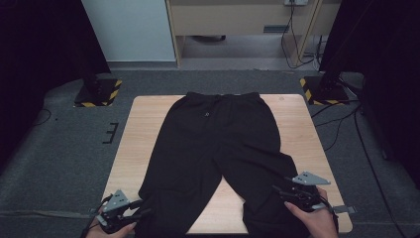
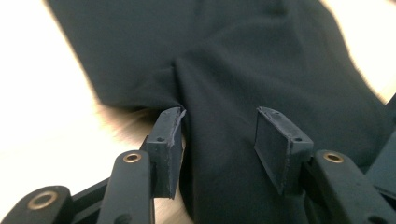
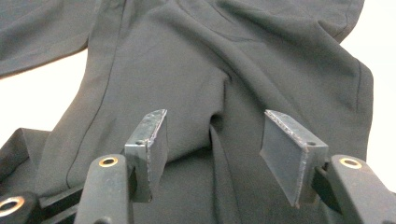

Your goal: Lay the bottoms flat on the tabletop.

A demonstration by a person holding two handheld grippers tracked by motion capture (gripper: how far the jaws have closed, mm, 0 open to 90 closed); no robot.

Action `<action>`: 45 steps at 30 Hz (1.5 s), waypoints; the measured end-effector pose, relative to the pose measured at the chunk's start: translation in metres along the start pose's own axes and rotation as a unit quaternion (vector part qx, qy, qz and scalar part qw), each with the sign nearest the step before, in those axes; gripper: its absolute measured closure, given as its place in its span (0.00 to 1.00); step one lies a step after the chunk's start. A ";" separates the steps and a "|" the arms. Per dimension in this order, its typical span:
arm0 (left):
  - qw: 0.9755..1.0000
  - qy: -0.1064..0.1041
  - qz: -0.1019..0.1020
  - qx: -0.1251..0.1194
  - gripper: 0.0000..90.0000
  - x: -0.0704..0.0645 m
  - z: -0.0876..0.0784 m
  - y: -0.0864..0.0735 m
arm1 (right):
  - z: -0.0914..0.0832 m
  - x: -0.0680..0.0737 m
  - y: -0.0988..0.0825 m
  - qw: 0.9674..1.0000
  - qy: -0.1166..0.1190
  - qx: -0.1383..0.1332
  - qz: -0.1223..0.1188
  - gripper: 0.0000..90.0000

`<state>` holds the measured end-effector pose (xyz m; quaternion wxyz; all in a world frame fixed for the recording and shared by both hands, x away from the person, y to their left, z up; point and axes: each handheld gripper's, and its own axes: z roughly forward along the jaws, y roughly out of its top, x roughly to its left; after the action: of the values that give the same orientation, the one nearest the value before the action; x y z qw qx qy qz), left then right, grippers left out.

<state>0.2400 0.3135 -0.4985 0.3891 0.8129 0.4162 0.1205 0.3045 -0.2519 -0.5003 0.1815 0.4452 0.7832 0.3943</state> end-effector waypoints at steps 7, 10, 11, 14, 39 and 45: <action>1.000 -0.007 -0.012 0.025 0.52 0.008 0.015 0.001 | 0.007 0.003 0.000 1.000 0.001 0.009 -0.003 0.45; 0.999 -0.026 -0.002 0.039 0.70 0.005 0.023 0.003 | 0.008 0.005 -0.001 1.000 0.002 0.011 0.001 0.45; 0.998 -0.034 0.019 0.049 0.80 -0.003 0.025 0.005 | 0.008 0.005 -0.001 1.000 0.002 0.012 0.002 0.45; 0.997 -0.049 0.027 0.046 0.91 -0.014 0.018 0.006 | 0.007 0.005 -0.001 1.000 0.002 0.010 0.001 0.45; 0.998 0.058 0.002 0.025 0.46 0.042 0.066 0.051 | 0.016 -0.027 0.006 0.998 -0.038 0.040 0.003 0.40; 0.997 0.066 0.001 0.030 0.69 0.053 0.080 0.048 | 0.031 -0.055 -0.007 0.995 -0.072 0.057 0.031 0.43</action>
<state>0.3426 0.2947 -0.5232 0.3358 0.8152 0.4434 0.1617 0.3502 -0.2857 -0.5285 0.1996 0.5064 0.7751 0.3209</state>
